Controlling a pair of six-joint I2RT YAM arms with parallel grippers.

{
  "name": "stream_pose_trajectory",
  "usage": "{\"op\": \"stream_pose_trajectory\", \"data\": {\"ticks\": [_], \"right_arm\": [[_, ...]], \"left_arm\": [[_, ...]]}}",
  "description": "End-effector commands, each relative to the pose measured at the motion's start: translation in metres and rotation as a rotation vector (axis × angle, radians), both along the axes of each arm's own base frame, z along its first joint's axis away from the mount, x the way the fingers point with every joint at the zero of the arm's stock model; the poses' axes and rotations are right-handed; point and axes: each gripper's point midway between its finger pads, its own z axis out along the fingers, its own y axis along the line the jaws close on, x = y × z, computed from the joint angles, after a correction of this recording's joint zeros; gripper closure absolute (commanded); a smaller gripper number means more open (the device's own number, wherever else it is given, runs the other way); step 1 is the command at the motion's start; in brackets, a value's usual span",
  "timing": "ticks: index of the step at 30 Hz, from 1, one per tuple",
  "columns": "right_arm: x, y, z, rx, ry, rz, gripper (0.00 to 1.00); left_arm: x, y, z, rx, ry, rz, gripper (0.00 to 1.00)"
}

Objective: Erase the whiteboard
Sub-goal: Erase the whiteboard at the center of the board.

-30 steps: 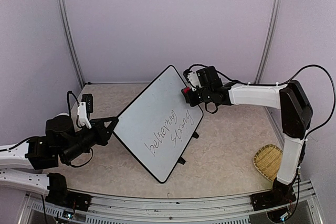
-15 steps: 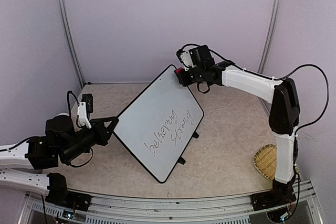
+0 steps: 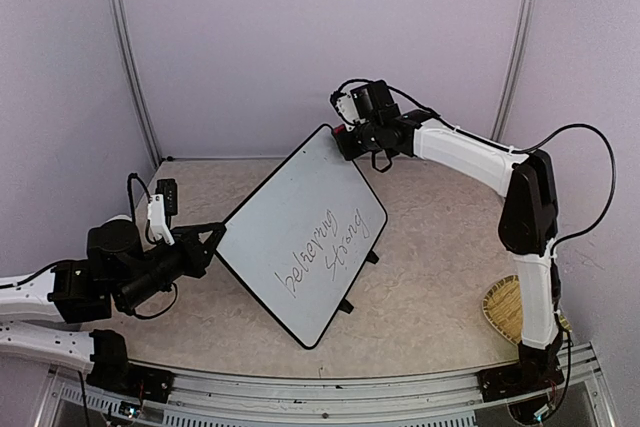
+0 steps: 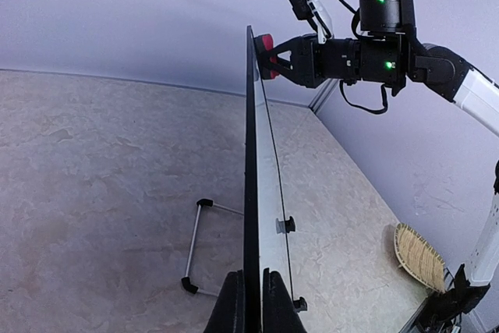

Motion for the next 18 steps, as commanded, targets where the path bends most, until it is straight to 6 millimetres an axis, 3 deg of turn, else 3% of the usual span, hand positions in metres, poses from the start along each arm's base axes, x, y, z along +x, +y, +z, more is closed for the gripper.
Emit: {"op": "stream_pose_trajectory", "data": {"ticks": [1, 4, 10, 18], "right_arm": [[-0.026, 0.04, -0.014, -0.043, -0.009, 0.151, 0.8], [-0.044, 0.055, -0.008, -0.015, -0.02, 0.231, 0.8], [-0.061, 0.066, -0.001, 0.0, -0.037, 0.288, 0.8], [-0.027, 0.035, -0.002, -0.113, -0.115, 0.069, 0.79]], "left_arm": [[-0.032, -0.032, -0.018, 0.109, -0.009, -0.253, 1.0], [-0.032, -0.032, -0.018, 0.111, -0.009, -0.253, 1.0], [-0.032, -0.032, -0.018, 0.109, -0.008, -0.253, 1.0], [-0.031, -0.033, -0.019, 0.112, -0.006, -0.252, 1.0]]}}
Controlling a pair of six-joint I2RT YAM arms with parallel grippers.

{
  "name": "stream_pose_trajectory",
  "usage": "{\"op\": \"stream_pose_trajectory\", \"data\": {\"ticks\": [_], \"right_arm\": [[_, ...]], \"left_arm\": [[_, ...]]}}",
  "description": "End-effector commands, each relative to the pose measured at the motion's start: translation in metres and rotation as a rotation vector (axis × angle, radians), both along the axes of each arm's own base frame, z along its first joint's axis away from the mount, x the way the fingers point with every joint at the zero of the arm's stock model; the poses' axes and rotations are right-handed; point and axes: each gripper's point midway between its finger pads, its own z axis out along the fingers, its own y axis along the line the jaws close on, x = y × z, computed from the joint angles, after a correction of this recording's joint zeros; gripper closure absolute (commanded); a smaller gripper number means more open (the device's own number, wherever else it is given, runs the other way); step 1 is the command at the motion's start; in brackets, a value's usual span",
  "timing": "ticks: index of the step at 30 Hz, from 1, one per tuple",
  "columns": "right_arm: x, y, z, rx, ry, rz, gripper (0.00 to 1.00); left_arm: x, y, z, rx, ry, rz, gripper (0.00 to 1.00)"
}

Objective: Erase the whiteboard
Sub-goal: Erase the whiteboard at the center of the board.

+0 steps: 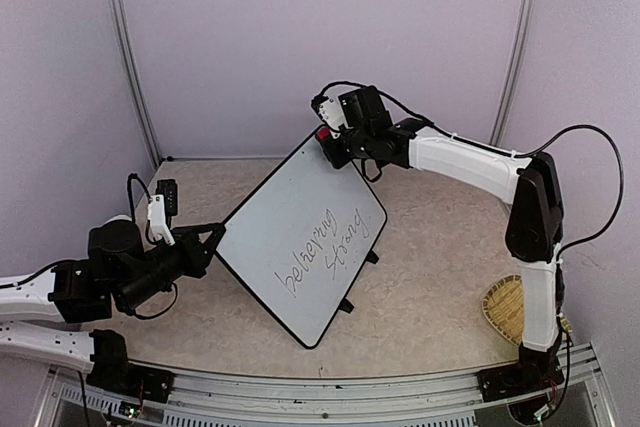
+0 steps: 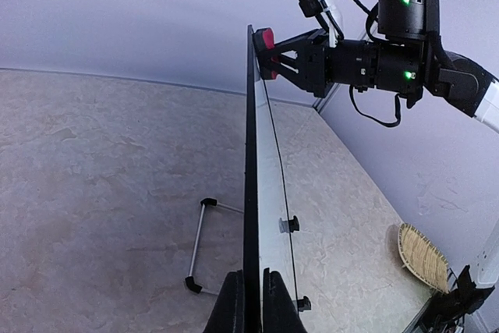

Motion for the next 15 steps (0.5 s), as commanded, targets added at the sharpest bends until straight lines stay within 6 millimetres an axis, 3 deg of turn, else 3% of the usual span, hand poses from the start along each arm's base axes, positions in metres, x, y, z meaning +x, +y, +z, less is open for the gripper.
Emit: {"op": "stream_pose_trajectory", "data": {"ticks": [1, 15], "right_arm": [[0.011, -0.005, -0.014, -0.08, -0.039, -0.082, 0.79], [0.043, -0.032, -0.032, -0.146, -0.076, -0.205, 0.79]], "left_arm": [[-0.033, -0.033, -0.016, 0.103, -0.008, -0.262, 1.0], [-0.032, -0.032, -0.013, 0.103, -0.01, -0.257, 1.0]]}}
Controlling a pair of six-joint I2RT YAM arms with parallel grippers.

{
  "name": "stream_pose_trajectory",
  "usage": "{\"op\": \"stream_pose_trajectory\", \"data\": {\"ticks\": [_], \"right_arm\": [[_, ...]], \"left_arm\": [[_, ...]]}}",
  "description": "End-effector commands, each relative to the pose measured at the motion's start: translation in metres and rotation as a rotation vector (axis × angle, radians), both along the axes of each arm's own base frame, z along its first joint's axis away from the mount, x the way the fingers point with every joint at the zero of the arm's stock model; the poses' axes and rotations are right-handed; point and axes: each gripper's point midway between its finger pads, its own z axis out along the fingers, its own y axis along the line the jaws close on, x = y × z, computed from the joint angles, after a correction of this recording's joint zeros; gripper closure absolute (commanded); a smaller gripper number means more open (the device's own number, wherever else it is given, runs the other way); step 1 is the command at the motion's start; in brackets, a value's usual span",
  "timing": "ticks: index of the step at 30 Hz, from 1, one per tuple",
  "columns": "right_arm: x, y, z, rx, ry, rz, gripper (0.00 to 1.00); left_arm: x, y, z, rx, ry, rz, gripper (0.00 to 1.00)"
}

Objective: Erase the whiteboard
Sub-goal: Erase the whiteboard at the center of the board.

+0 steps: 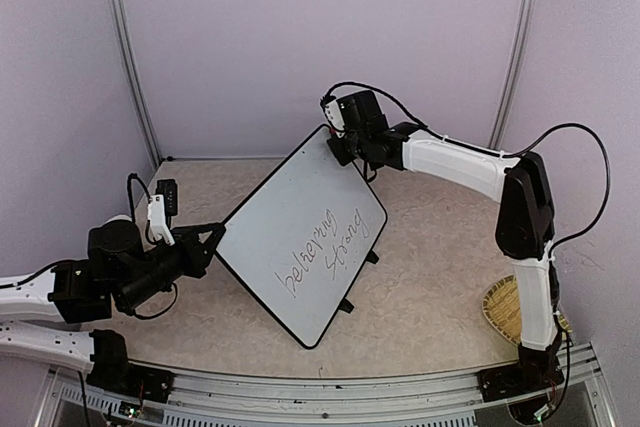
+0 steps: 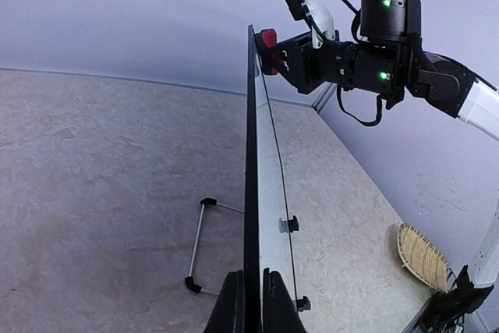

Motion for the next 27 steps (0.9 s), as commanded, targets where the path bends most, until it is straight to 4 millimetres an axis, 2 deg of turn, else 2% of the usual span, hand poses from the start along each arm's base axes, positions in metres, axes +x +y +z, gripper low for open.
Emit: {"op": "stream_pose_trajectory", "data": {"ticks": [1, 4, 8, 14, 21, 27], "right_arm": [[0.009, -0.001, -0.027, -0.037, 0.028, -0.002, 0.79], [0.001, 0.009, -0.028, -0.009, 0.039, 0.074, 0.8], [-0.023, 0.02, -0.025, 0.028, 0.022, 0.184, 0.8], [-0.054, 0.026, -0.037, 0.02, 0.04, 0.276, 0.8], [-0.098, 0.041, -0.027, 0.062, 0.024, 0.406, 0.8], [-0.121, 0.05, -0.028, 0.077, 0.029, 0.457, 0.8]], "left_arm": [[-0.032, -0.032, -0.014, 0.106, -0.01, -0.256, 1.0], [-0.032, -0.032, -0.013, 0.106, -0.01, -0.254, 1.0], [-0.031, -0.032, -0.013, 0.108, -0.011, -0.253, 1.0], [-0.031, -0.037, -0.012, 0.108, -0.01, -0.262, 1.0], [-0.032, -0.039, -0.014, 0.101, -0.005, -0.268, 1.0], [-0.032, -0.038, -0.016, 0.102, -0.004, -0.264, 1.0]]}}
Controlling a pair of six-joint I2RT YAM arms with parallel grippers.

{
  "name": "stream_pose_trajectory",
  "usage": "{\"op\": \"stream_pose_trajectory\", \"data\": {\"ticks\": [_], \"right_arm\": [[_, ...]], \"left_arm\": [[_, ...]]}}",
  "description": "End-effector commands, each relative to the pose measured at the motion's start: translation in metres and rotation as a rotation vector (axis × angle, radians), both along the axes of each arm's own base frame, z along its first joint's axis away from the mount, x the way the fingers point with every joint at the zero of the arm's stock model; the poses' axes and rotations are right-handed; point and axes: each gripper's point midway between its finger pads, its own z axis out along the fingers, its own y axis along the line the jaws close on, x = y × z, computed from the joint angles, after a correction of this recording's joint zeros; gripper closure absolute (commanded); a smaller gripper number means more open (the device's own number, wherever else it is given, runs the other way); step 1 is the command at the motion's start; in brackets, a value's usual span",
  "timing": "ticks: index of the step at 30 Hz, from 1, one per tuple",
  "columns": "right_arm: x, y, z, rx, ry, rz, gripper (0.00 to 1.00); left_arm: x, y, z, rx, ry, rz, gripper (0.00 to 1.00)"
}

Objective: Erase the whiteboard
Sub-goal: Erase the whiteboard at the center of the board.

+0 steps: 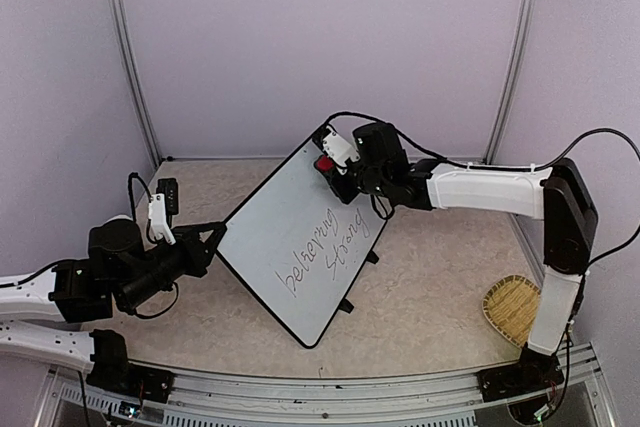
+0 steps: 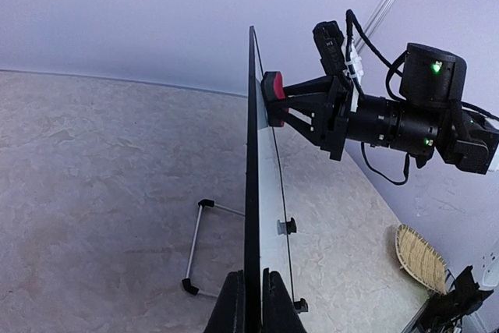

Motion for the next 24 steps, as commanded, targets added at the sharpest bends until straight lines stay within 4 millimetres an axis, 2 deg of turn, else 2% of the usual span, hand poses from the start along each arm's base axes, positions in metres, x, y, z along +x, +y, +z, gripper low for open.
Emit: {"op": "stream_pose_trajectory", "data": {"ticks": [1, 6, 9, 12, 19, 24], "right_arm": [[-0.032, 0.027, -0.003, 0.014, 0.015, 0.126, 0.8], [-0.049, 0.042, -0.01, -0.006, 0.012, 0.147, 0.8], [-0.046, 0.039, -0.013, -0.01, 0.018, 0.104, 0.8], [-0.036, 0.027, -0.02, -0.038, 0.019, 0.044, 0.8], [0.001, -0.016, -0.034, -0.054, 0.059, -0.093, 0.8], [0.026, -0.04, -0.041, -0.065, 0.071, -0.164, 0.8]], "left_arm": [[-0.033, -0.036, -0.017, 0.105, -0.002, -0.265, 1.0], [-0.034, -0.034, -0.017, 0.103, -0.002, -0.262, 1.0], [-0.034, -0.033, -0.017, 0.101, -0.003, -0.26, 1.0], [-0.035, -0.032, -0.015, 0.098, -0.003, -0.261, 1.0], [-0.036, -0.027, -0.015, 0.086, -0.003, -0.254, 1.0], [-0.036, -0.027, -0.016, 0.085, -0.001, -0.254, 1.0]]}}
